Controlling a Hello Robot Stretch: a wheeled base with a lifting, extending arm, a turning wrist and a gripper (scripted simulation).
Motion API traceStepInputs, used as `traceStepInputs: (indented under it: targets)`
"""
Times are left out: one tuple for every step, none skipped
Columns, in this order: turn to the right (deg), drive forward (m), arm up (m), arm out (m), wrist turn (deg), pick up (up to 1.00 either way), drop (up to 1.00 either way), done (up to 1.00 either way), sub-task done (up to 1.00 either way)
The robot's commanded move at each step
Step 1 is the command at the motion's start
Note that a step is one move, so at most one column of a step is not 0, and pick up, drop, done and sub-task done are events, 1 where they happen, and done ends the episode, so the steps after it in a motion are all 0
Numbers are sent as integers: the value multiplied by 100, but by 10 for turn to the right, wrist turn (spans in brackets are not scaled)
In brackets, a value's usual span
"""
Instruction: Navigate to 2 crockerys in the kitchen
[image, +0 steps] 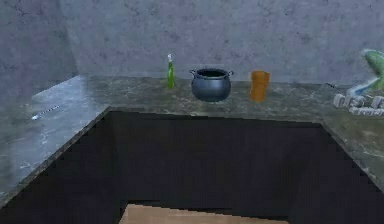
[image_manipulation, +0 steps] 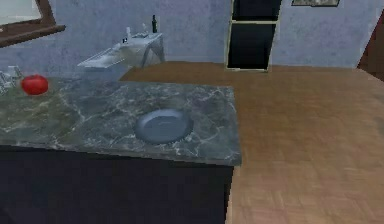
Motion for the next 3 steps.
traceStepInputs:
  targets:
    - [0,40,0,0,0,0,0,0,0]
    - [240,0,0,0,0,0,0,0,0]
    - [0,0,0,0,0,0,0,100,0]
